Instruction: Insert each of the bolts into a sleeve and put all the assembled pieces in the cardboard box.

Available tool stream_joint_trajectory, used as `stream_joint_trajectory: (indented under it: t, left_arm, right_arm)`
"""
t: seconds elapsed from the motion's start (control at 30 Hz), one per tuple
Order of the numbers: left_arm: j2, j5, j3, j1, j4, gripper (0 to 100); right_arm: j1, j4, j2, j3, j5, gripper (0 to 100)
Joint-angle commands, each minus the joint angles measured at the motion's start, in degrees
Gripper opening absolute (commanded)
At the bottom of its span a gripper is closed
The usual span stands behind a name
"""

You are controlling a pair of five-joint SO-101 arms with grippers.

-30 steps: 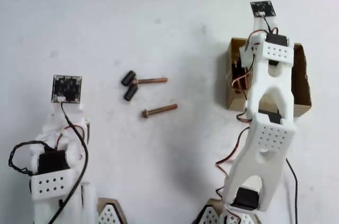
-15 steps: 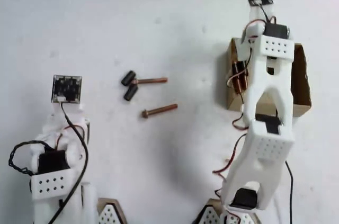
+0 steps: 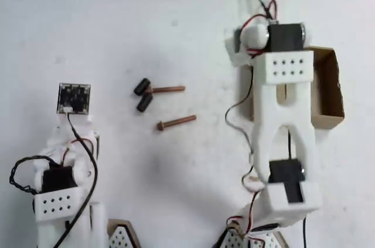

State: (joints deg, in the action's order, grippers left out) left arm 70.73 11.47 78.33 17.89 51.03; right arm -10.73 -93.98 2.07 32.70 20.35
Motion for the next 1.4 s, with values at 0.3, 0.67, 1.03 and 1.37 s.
stream_joint_trajectory:
  t: [0.3,0.67,1.03,1.37]
  left_arm:
    - [30.9,0.4,6.0,0.6,12.0,2]
    - [33.2,0.4,4.6,6.5,16.4,2]
    - [33.2,0.5,4.6,11.7,18.4,3]
    - [33.2,0.9,5.2,11.7,18.0,3]
  right_arm:
    - [-19.1,-3.5,-22.5,-7.7,-12.8,12.6]
    - [-22.1,18.9,-22.5,-36.4,-13.1,12.6]
    - [-22.4,36.4,-17.2,-46.5,-26.8,12.6]
    - [-26.6,37.9,1.4,-33.0,-37.8,12.6]
